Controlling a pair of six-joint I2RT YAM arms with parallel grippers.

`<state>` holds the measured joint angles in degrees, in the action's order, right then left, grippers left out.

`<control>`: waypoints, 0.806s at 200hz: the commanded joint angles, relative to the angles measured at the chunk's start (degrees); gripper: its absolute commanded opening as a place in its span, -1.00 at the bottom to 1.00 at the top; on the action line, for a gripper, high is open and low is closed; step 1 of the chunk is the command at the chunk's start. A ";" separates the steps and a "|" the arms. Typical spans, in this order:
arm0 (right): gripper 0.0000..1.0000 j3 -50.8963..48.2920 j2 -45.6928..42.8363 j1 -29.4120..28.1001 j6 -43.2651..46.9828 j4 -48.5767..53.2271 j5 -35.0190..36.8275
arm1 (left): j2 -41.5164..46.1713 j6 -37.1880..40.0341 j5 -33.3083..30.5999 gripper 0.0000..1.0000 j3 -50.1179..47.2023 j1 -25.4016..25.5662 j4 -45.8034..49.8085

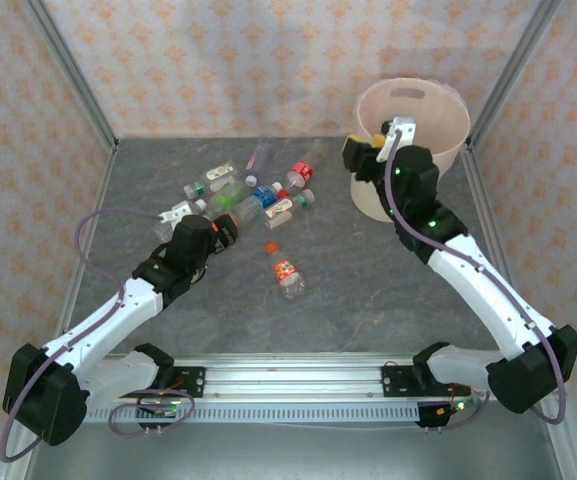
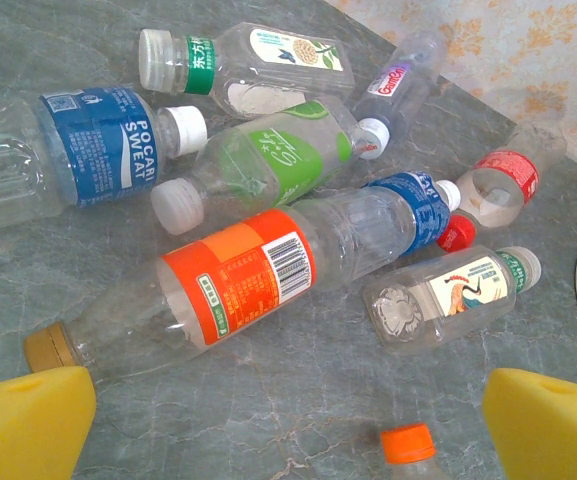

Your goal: Put the plastic bottles in the bin

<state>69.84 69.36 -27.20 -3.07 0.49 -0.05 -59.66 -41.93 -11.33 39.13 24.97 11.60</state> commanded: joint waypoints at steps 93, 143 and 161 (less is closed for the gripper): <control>0.32 15.19 11.26 12.62 -0.89 17.16 -33.37 | -0.11 -0.82 -0.34 1.00 -0.81 -0.45 0.77; 0.66 5.18 16.74 -6.07 -3.10 25.21 -16.35 | -1.36 -5.95 -8.54 1.00 0.94 -1.06 9.41; 0.96 2.13 20.59 -11.03 -6.79 25.38 -15.71 | -2.15 -6.34 -8.72 1.00 1.43 -1.56 10.26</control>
<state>76.25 85.17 -32.75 -5.54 20.47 -20.01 -60.66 -46.06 -15.77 38.96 24.23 16.91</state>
